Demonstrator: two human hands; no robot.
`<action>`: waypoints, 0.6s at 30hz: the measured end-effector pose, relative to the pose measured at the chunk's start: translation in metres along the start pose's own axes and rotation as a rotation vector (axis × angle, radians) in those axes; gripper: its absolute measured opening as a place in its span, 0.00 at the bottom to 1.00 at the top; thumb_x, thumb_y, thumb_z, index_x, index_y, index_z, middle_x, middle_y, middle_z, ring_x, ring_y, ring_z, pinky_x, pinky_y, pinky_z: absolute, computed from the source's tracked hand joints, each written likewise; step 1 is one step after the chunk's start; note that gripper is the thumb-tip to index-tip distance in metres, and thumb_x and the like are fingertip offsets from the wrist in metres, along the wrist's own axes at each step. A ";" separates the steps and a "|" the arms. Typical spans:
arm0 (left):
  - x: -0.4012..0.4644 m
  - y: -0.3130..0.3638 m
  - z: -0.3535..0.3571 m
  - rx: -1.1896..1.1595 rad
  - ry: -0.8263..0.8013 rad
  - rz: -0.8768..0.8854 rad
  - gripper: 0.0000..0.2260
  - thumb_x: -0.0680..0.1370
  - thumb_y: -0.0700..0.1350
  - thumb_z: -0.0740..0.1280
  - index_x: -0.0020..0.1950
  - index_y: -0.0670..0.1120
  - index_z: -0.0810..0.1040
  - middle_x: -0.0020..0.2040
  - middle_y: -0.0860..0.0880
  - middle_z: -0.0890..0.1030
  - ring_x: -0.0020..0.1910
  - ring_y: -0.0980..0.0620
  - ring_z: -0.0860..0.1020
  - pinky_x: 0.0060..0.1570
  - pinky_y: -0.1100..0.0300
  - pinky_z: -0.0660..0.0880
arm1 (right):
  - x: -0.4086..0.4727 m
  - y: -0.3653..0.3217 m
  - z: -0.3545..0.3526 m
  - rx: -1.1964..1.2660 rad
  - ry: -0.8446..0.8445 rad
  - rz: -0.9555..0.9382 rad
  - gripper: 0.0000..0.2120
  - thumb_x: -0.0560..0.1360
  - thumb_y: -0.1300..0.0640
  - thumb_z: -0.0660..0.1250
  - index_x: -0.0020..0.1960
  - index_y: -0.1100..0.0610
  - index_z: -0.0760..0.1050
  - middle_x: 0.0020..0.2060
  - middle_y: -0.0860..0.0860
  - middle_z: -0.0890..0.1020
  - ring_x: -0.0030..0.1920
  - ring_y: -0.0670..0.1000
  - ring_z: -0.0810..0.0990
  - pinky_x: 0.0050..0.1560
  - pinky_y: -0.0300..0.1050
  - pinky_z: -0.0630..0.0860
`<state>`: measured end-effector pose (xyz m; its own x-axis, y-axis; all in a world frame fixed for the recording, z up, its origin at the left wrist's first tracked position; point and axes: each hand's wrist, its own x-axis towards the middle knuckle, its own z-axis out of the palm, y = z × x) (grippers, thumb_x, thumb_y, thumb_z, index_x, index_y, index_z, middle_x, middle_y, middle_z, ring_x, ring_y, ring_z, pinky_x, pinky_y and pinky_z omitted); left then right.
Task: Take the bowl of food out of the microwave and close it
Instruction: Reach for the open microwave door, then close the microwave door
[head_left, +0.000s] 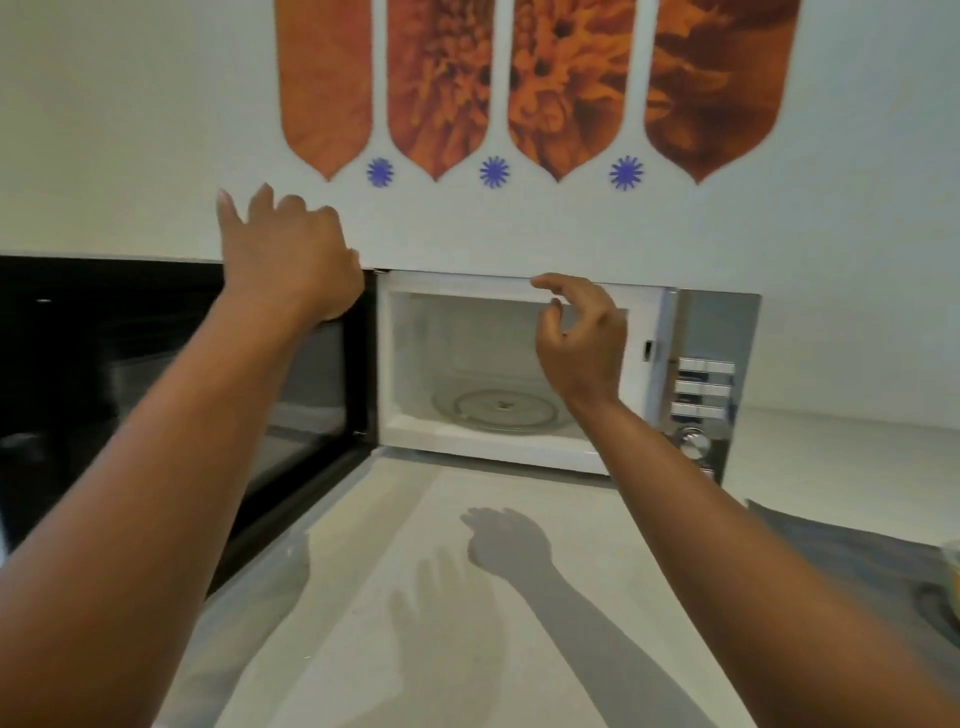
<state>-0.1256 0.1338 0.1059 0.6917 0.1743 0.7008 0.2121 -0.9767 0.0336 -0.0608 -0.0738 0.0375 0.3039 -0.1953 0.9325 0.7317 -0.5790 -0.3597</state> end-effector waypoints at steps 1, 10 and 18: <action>-0.001 -0.011 -0.005 0.055 -0.013 -0.035 0.21 0.79 0.49 0.56 0.69 0.40 0.67 0.71 0.37 0.66 0.74 0.38 0.57 0.73 0.39 0.47 | -0.002 -0.012 0.012 0.042 -0.032 -0.025 0.15 0.68 0.66 0.58 0.49 0.59 0.80 0.48 0.55 0.85 0.52 0.55 0.80 0.53 0.40 0.71; -0.023 -0.069 -0.036 0.242 -0.169 -0.234 0.13 0.78 0.43 0.58 0.60 0.40 0.74 0.61 0.38 0.75 0.59 0.38 0.73 0.61 0.47 0.68 | -0.026 -0.111 0.091 0.305 -0.381 -0.183 0.14 0.71 0.64 0.62 0.56 0.59 0.76 0.54 0.55 0.82 0.56 0.53 0.76 0.56 0.40 0.70; -0.027 -0.078 -0.055 0.165 -0.189 -0.205 0.14 0.77 0.44 0.59 0.58 0.38 0.75 0.60 0.36 0.75 0.57 0.37 0.75 0.51 0.50 0.71 | -0.040 -0.150 0.118 0.388 -0.563 -0.172 0.18 0.73 0.65 0.59 0.62 0.59 0.72 0.61 0.55 0.78 0.63 0.53 0.72 0.64 0.48 0.70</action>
<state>-0.1988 0.1981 0.1232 0.7358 0.4001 0.5464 0.4585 -0.8881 0.0329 -0.1106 0.1147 0.0501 0.3574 0.3738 0.8559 0.9306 -0.2200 -0.2926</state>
